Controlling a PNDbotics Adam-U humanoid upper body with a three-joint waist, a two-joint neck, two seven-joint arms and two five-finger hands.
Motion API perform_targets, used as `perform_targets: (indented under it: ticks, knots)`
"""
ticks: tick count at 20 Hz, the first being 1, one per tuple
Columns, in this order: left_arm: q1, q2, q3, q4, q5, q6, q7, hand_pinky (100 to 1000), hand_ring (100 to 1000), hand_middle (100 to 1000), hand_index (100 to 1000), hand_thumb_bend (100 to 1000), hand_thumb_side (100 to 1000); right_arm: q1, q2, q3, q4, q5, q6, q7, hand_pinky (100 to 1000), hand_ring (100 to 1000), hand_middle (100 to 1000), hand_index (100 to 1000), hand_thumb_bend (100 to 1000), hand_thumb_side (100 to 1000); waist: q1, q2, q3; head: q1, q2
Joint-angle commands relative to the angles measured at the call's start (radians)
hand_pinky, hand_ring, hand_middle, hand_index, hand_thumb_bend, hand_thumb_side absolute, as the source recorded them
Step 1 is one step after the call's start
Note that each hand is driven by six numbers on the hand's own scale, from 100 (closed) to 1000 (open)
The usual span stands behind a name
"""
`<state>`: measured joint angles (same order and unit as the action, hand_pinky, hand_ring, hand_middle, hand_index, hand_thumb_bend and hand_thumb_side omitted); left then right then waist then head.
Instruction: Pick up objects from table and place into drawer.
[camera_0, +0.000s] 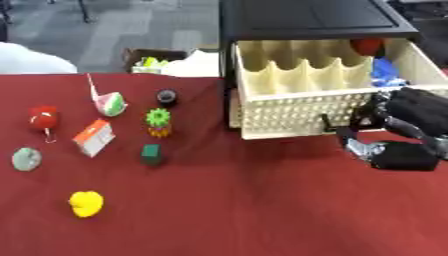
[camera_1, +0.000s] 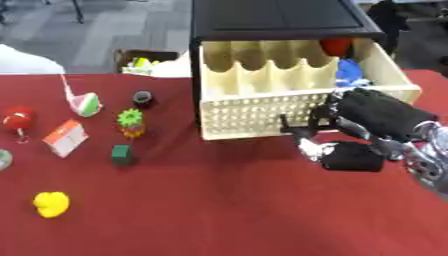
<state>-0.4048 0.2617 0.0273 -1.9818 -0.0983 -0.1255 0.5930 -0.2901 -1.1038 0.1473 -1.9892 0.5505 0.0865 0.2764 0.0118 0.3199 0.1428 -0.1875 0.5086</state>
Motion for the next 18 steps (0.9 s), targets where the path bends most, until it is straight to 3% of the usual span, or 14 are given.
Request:
perform_targets:
  ticks: [1,4,5,10,18]
  knots:
    - [-0.006,0.01,0.003,-0.018,0.004,0.0,0.002,475,577,614,757,100,823,0.008,-0.024,0.018,-0.011,-0.033,-0.007,0.026,100,100,100,584,100,1000,0.001,-0.016,0.0,0.0,0.003]
    - [-0.006,0.01,0.003,-0.018,0.004,0.0,0.002,475,577,614,757,100,823,0.007,-0.024,0.018,-0.011,-0.035,-0.007,0.028,100,100,100,584,100,1000,0.001,-0.016,0.0,0.0,0.003]
    - [-0.006,0.01,0.003,-0.018,0.004,0.0,0.002,475,577,614,756,100,824,0.009,-0.027,0.023,-0.011,-0.033,-0.007,0.03,100,100,100,632,100,1000,0.0,-0.016,0.0,-0.002,0.003]
    - [-0.004,0.008,0.002,-0.018,0.005,0.001,0.0,475,577,614,756,100,824,0.011,-0.031,0.055,-0.011,-0.014,0.004,0.026,100,100,100,638,100,1000,-0.002,-0.017,0.0,-0.007,-0.002]
    - [-0.004,0.007,0.001,-0.018,0.005,0.001,0.0,475,577,615,755,100,824,0.014,-0.03,0.063,-0.011,-0.006,0.004,0.021,100,100,100,645,100,1000,-0.001,-0.018,0.0,-0.017,-0.007]
